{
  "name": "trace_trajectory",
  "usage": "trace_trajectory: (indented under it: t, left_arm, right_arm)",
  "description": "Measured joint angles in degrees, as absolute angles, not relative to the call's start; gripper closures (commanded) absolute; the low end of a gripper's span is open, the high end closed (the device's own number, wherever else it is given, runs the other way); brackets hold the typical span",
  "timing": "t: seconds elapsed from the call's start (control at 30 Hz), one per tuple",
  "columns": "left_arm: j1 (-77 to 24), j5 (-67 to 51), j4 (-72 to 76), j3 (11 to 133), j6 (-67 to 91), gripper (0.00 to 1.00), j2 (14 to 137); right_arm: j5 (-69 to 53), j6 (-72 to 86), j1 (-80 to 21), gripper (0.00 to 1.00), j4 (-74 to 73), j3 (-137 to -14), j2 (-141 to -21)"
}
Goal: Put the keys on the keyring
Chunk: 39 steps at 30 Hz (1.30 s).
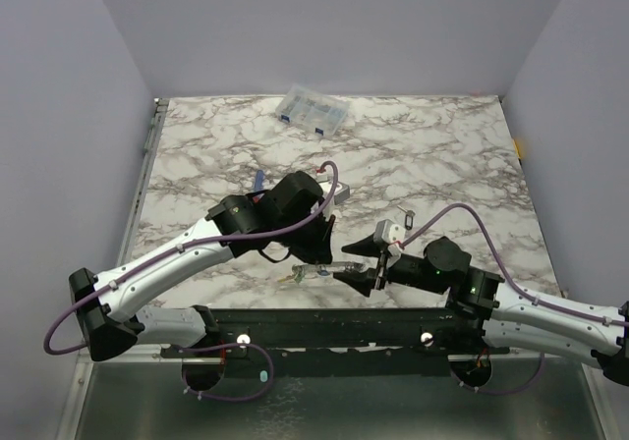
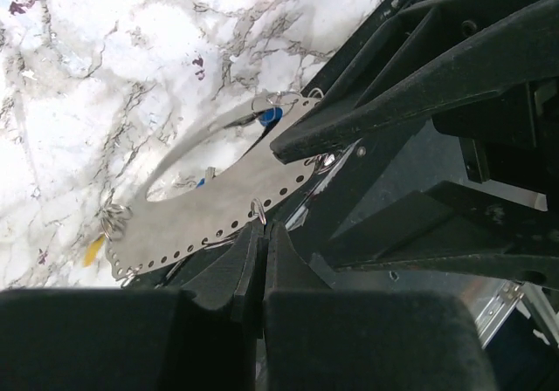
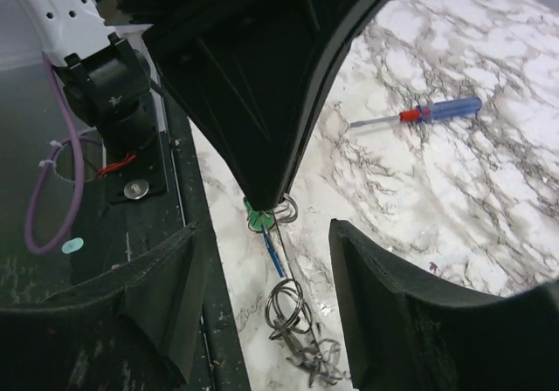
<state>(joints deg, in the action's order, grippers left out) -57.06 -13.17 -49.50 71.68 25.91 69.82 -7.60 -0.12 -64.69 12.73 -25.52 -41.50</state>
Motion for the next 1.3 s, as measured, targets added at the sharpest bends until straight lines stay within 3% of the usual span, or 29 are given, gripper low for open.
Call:
trace_trajectory:
  t: [0.13, 0.5, 0.87, 1.3]
  left_arm:
    - [-57.1, -14.8, -50.5, 72.4, 23.5, 1.0, 70.5]
    - [-58.3, -17.7, -52.8, 73.2, 13.1, 1.0, 70.1]
    - [-58.7, -21.3, -53.4, 71.2, 7.8, 1.0, 69.2]
    - [-59.7, -23.0, -54.0, 69.9, 5.8, 1.0, 68.2]
  right_arm:
    - [-9.1, -2.0, -64.7, 0.37, 14.2, -25.5, -41.5]
    - [-15.4, -7.9, -64.7, 0.57, 15.9, -25.5, -44.1]
    - [-17.6, -8.6, -64.7, 0.6, 14.9, -26.1, -46.2]
    - [-20.4, -7.9, -64.7, 0.73, 15.2, -28.0, -51.7]
